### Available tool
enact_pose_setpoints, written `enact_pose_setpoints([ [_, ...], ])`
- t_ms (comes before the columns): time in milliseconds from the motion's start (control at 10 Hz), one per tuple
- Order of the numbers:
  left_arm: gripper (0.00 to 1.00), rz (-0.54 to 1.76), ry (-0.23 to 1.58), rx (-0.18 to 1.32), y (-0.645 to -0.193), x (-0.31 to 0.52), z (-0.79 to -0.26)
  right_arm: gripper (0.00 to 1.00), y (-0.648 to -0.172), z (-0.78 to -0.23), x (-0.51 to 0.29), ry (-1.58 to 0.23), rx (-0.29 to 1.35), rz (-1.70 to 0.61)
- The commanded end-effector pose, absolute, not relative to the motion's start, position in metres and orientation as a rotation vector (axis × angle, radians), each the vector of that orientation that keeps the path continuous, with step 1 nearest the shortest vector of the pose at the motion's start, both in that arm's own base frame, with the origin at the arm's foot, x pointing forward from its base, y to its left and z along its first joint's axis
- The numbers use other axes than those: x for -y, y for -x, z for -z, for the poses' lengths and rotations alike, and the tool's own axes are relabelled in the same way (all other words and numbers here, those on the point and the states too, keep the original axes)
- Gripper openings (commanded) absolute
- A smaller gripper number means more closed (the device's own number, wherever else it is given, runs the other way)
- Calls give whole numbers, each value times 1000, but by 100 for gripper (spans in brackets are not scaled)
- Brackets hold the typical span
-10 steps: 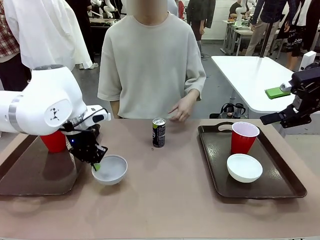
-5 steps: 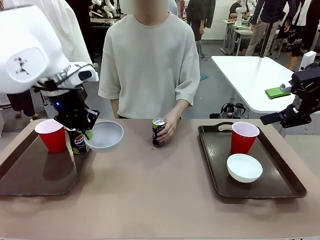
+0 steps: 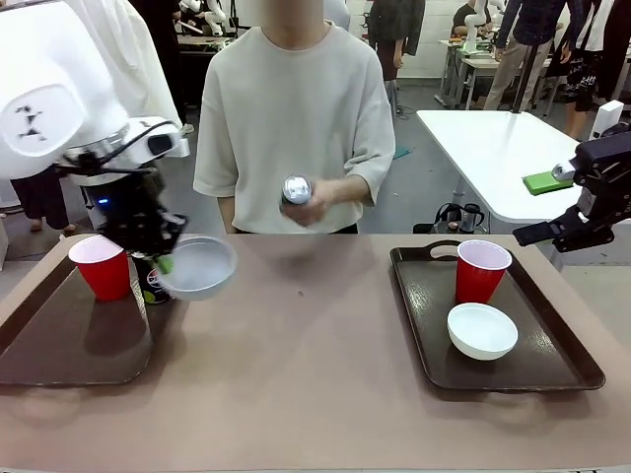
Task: Prepare tableware on both trays.
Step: Pick up a Picnic Bowl from the table and place it on a Handle tray.
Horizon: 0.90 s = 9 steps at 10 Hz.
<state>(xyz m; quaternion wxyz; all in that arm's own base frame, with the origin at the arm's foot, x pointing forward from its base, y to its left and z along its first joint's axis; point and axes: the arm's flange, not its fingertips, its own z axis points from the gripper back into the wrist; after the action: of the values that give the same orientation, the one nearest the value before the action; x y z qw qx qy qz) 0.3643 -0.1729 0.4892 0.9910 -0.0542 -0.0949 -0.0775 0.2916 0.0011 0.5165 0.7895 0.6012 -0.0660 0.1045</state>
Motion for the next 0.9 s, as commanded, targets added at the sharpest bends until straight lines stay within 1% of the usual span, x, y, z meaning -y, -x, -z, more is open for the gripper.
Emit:
enact_pose_setpoints([
  [0,4,139,36,208,-347,76,-483,88,-294,-518,-3,-1320,159,-240],
  [200,4,62,29,222,-351,42,-473,88,-294,-518,-3,-1320,159,-240],
  [400,4,16,72,214,-360,17,-462,88,-294,-518,-3,-1320,159,-240],
  [500,4,-14,80,244,-364,14,-461,88,-294,-518,-3,-1320,159,-240],
  [600,4,14,61,201,-354,15,-471,88,-294,-518,-3,-1320,159,-240],
  [800,4,14,61,201,-354,15,-471,88,-294,-518,-3,-1320,159,-240],
])
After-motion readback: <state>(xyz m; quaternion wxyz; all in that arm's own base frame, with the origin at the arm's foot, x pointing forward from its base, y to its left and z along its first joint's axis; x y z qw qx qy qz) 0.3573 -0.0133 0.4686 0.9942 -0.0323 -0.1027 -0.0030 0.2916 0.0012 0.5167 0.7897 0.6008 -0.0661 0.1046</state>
